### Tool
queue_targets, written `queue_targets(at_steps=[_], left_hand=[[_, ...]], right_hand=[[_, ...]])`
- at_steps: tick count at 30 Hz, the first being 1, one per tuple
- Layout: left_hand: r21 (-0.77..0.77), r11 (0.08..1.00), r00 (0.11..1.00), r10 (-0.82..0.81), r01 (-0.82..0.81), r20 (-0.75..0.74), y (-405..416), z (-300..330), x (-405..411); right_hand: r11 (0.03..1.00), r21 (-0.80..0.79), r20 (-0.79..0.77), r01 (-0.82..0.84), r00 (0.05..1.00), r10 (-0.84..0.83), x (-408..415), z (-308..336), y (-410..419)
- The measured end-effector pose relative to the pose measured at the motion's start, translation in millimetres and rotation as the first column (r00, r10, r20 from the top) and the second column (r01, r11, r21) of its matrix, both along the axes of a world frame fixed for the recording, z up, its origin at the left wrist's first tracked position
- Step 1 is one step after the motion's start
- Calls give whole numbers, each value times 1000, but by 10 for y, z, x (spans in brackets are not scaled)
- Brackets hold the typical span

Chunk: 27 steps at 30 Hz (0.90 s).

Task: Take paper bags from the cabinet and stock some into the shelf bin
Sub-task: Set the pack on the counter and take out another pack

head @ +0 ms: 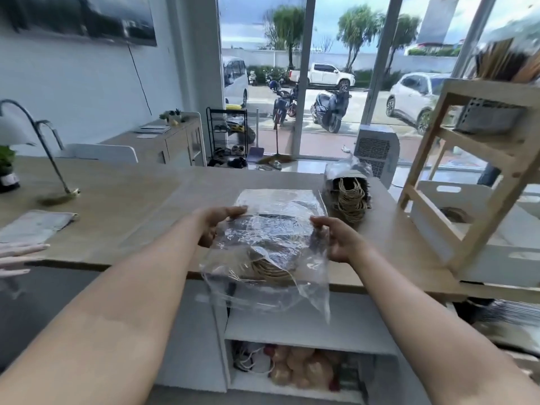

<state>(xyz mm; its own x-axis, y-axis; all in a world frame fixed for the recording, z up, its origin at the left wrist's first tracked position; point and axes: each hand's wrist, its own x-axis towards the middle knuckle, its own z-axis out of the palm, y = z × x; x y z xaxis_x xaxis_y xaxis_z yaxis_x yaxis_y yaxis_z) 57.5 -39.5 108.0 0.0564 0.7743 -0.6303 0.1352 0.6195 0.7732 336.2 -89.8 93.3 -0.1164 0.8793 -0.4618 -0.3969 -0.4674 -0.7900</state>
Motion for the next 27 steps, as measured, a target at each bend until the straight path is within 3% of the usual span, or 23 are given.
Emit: queue_targets(at_steps=[12,27], left_hand=[[-40,999,999,-35,36,16,1538,-176,23],[-62,996,996,-63,59,-58,2916,-538,115]], right_hand=[[996,-48,-65,81,994,-84,-92,-249,1419],[984,-158,54,84,996,-77,-81,-393,2903]])
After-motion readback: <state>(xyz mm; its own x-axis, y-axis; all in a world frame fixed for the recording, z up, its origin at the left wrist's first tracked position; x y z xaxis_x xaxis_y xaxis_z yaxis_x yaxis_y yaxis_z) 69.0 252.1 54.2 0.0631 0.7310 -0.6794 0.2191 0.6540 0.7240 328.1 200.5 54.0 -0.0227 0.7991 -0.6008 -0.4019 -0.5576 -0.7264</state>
